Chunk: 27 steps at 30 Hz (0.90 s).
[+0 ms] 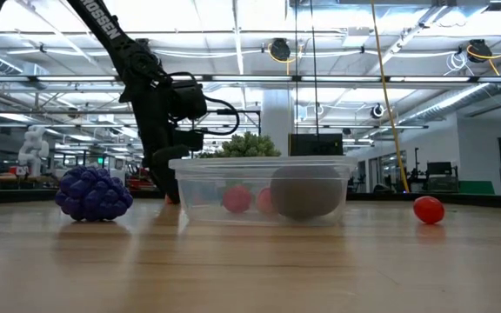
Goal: Pick and placing Produce into tupperware
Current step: Put the pink peach into the bin
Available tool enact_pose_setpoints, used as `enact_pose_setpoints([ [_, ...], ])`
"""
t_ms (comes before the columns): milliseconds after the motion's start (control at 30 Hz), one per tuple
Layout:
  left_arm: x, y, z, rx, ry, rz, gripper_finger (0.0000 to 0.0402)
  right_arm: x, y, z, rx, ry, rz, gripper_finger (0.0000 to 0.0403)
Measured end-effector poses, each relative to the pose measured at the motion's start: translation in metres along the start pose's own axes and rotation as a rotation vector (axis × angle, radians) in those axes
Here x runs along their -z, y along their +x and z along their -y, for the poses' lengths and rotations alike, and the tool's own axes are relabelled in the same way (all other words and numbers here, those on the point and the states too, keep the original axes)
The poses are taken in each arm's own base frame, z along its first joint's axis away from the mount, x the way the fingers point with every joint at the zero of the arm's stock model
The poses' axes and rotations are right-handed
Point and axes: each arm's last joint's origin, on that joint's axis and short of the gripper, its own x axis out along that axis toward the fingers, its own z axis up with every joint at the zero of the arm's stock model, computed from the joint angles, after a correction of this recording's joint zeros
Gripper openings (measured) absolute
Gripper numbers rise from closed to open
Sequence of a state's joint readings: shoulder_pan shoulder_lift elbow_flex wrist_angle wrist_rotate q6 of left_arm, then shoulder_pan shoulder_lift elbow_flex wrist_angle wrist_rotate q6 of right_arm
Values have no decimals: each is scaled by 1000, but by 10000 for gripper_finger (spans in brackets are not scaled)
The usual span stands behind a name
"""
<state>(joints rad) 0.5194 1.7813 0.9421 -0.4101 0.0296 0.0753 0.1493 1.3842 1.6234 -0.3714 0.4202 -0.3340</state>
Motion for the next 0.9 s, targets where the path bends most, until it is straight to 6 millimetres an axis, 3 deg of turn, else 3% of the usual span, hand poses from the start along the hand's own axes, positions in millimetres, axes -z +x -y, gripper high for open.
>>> enact_pose_setpoints([
  [267,0,0,1,-3,6,2,230,0,0,0,0,5,0,189],
  [633,-3,-27,5,-42,20,77,229,0,0,0,0,7,0,189],
  [900,-2,-27,7,-57,20,67,229,0,0,0,0,7,0,189],
])
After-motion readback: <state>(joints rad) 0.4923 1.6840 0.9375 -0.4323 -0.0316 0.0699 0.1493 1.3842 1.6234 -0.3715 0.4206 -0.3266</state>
